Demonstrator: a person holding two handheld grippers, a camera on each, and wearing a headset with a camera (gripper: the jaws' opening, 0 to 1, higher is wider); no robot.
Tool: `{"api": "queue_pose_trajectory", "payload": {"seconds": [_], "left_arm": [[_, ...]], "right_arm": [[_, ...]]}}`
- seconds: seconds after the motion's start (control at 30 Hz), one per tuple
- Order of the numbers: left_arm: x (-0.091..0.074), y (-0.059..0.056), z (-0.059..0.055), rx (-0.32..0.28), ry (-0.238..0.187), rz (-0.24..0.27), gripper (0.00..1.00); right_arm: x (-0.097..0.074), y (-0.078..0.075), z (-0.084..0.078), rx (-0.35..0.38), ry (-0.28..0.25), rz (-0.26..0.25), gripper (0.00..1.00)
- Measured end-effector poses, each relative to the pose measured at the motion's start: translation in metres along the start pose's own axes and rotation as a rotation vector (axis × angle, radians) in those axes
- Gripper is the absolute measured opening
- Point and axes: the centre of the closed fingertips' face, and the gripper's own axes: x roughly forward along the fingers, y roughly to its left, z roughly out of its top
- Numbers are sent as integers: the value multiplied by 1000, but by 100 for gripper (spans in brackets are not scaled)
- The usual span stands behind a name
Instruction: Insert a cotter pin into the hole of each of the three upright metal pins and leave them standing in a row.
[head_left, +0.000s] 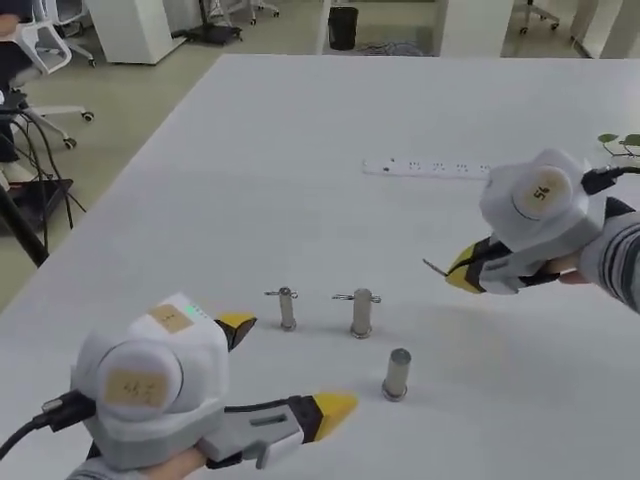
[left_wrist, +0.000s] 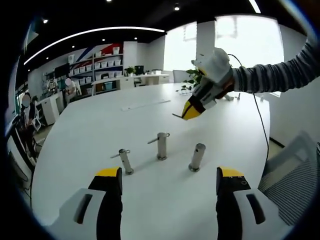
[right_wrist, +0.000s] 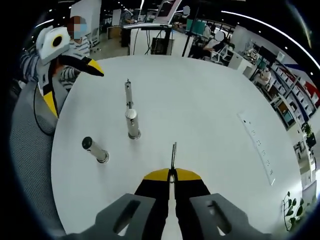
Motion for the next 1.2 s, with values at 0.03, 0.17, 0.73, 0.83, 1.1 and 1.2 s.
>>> {"api": "queue_pose_trajectory", "payload": {"seconds": [0.03,0.17,0.73,0.83,1.1,1.2], "left_arm": [[1,-2,3,1,-1,-12,72],[5,-8,10,12,-9,-34,70],[17,-38,35,-8,-32,-159,47],[17,-44,38,-29,-37,-182,43],[18,-55,47,-147,-58,-228,30],[19,-55,47,-171,-49,-228,26]], "right_arm": [[-4,5,3,-10,-11,-5,0],[-13,17,11,-38,-38,-13,0],[-28,66,34,-198,-127,2,0],[-29,76,37,-256,-132,3,0],[-32,97,45,-347,-173,30,0],[-33,101,48,-383,-183,31,0]]}}
